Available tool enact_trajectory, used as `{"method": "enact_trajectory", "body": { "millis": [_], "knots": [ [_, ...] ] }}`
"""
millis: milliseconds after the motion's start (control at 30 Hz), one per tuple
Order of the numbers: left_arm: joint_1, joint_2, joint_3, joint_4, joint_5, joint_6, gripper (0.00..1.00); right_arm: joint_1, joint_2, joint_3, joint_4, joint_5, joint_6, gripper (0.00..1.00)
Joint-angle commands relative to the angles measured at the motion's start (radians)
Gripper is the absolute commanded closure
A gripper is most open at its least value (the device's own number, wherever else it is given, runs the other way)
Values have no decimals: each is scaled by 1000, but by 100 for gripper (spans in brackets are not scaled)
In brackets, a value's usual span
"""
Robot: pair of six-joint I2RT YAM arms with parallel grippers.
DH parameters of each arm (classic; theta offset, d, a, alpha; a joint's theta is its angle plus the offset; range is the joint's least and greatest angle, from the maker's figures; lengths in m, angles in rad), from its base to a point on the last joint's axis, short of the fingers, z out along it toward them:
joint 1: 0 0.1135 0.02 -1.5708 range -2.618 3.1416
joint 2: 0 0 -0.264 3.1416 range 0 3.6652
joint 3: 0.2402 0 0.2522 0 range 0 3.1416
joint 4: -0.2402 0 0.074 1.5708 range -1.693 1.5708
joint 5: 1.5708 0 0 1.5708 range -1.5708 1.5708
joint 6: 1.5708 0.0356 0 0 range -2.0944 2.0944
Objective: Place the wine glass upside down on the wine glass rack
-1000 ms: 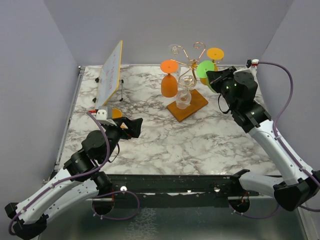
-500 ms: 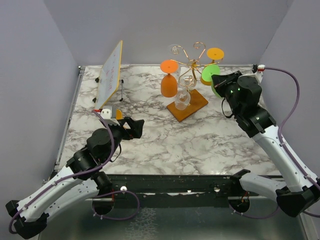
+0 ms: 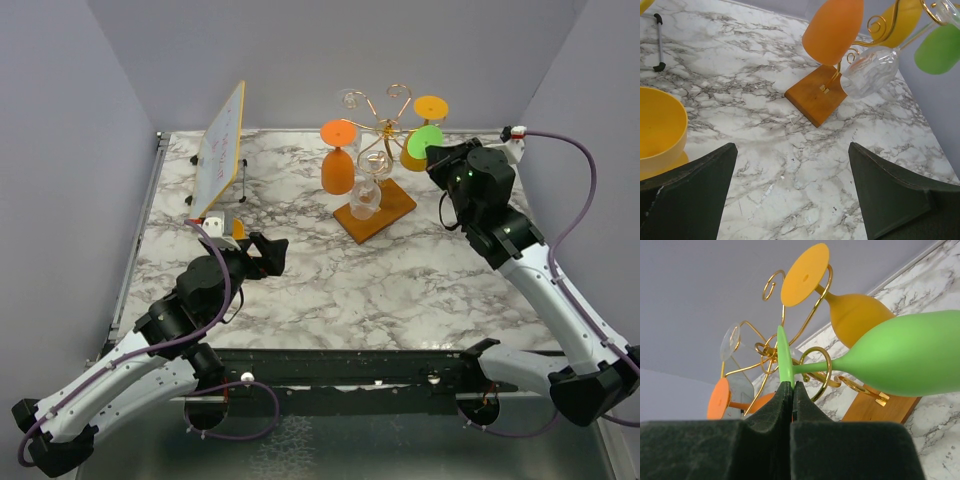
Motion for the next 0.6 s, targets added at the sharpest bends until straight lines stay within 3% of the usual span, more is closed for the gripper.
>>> {"method": "enact_trajectory", "body": {
  "millis": [0, 133, 300, 567],
  "knots": [
    [-2, 1, 7, -25, -29, -6, 7, -4, 36, 29, 31, 51, -52, 99],
    [-2, -1, 7, -30, -35, -6, 6, -4, 40, 29, 36, 50, -52, 88],
    [-1, 11, 12, -30, -38, -1, 1, -3, 28, 33, -2, 74, -29, 62],
    [-2, 72, 41, -63, -70, -16, 1, -4, -23, 40, -39, 52, -61, 46]
  ]
}}
